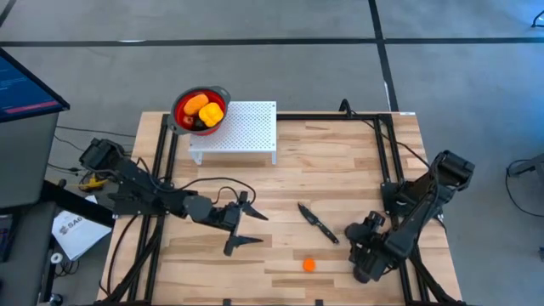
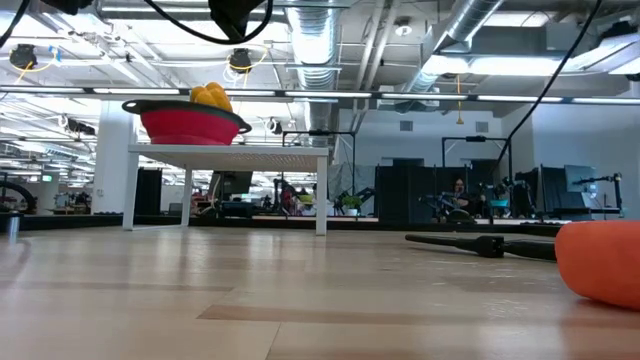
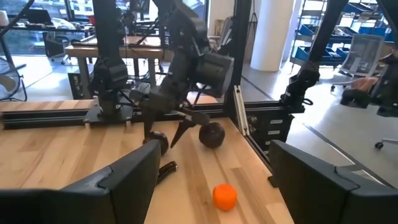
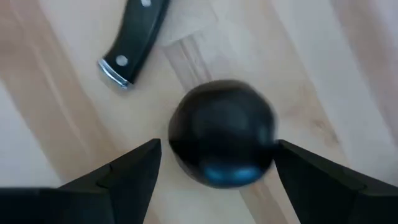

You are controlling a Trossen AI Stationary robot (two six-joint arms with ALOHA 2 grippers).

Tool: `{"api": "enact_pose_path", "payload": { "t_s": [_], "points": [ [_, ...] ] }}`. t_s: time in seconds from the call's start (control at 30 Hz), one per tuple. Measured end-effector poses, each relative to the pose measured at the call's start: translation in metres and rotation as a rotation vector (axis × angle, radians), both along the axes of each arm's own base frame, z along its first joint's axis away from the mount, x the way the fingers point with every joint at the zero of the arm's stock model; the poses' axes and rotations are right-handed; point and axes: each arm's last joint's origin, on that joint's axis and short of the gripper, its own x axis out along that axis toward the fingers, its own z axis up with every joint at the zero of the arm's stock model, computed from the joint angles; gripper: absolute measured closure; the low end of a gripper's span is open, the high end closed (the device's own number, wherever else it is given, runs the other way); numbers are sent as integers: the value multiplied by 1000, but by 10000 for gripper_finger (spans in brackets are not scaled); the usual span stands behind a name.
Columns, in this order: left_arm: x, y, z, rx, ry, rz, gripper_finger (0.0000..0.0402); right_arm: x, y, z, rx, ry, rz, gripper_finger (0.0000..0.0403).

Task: Pick & Place Fruit
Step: Put the top purple plum into the red strainer bowl on the shelf

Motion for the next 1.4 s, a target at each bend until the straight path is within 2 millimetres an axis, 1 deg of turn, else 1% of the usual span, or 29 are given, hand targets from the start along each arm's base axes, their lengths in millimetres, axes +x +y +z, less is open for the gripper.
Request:
{"api": "enact_pose_path", "payload": {
  "t_s": [0.13,0.3,0.43,0.57,0.7,0.83,0.93,1.03,1.13,1.2,1.27,1.33,1.4],
  "points": [
    [0,-1,0,0,0,-3,108,-4,-7,-17,31,-57,-15,97],
    [0,-1,0,-3,1,-3,108,-6,-17,-31,-28,-218,-54,97],
    [0,-1,0,-5,1,-2,108,-4,-30,-40,-62,-299,-110,102],
    [0,-1,0,-10,-2,-2,108,0,-36,-47,-35,-339,-128,136],
    [0,-1,1,-22,-1,0,108,1,-37,-49,-41,-386,-115,180],
    [0,-1,1,-26,-1,0,108,6,-38,-49,-68,-486,-136,184],
    [0,-1,1,-26,-1,0,108,17,-39,-44,-109,-656,-174,167],
    [0,-1,1,-26,-2,0,108,34,-41,-37,-176,-838,-201,154],
    [0,-1,1,-21,-4,0,108,56,-41,-25,-246,-963,-212,157],
    [0,-1,1,-8,-8,-1,108,73,-42,-15,-274,-994,-186,164],
    [0,-1,1,-3,-9,-2,108,89,-43,0,-258,-1012,-91,169],
    [0,-1,1,8,-12,-3,108,105,-43,15,-195,-1057,119,172],
    [-1,-2,1,49,-22,-21,108,116,-45,29,-130,-1159,349,172]
  ]
}}
